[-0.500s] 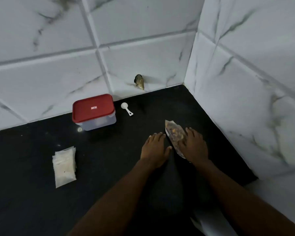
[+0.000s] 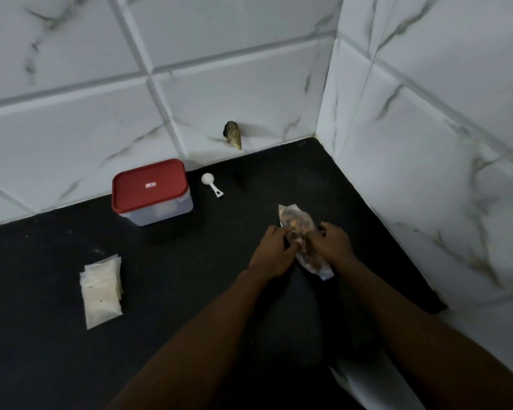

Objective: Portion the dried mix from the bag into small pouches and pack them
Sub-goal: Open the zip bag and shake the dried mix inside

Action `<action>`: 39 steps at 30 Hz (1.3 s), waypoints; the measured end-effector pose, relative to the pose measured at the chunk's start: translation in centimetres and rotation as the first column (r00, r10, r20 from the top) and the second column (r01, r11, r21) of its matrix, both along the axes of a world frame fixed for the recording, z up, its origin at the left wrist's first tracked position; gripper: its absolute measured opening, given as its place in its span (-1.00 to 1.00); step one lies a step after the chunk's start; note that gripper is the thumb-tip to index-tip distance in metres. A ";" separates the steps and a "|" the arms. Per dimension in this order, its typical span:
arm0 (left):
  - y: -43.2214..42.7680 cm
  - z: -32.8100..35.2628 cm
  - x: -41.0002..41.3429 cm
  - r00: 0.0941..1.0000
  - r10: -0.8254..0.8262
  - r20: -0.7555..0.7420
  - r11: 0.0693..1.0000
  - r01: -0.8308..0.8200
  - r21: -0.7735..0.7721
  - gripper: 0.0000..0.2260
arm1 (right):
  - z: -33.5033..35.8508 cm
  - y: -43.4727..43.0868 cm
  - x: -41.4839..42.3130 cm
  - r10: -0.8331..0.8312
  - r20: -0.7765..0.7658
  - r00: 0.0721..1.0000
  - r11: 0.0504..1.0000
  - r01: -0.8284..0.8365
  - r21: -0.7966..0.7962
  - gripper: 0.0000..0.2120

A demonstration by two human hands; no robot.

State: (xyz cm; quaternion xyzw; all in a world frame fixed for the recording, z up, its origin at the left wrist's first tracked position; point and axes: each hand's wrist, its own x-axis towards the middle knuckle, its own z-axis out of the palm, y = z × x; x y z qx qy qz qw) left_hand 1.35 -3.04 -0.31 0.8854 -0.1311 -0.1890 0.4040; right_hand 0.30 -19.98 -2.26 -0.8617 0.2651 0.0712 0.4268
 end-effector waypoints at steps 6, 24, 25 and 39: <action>1.5 -0.4 0.5 0.982 0.184 -0.044 0.974 -0.188 -0.125 -0.77 | 2.5 2.6 0.1 0.076 0.102 0.992 0.977 -0.094 0.193 -0.73; 8.8 -1.6 0.1 0.769 0.449 -0.455 0.828 -0.550 -0.112 -0.86 | 0.4 9.0 0.2 0.237 0.143 0.961 0.971 -0.232 -0.049 -0.67; 9.1 -1.6 0.0 0.768 0.463 -0.443 0.819 -0.561 -0.116 -0.87 | 0.5 9.2 0.2 0.240 0.140 0.961 0.971 -0.238 -0.032 -0.67; 17.3 -0.8 -1.9 0.702 0.606 -0.375 0.731 -0.677 -0.086 -0.89 | 0.6 17.7 0.3 0.342 0.166 0.925 0.935 -0.353 0.041 -0.67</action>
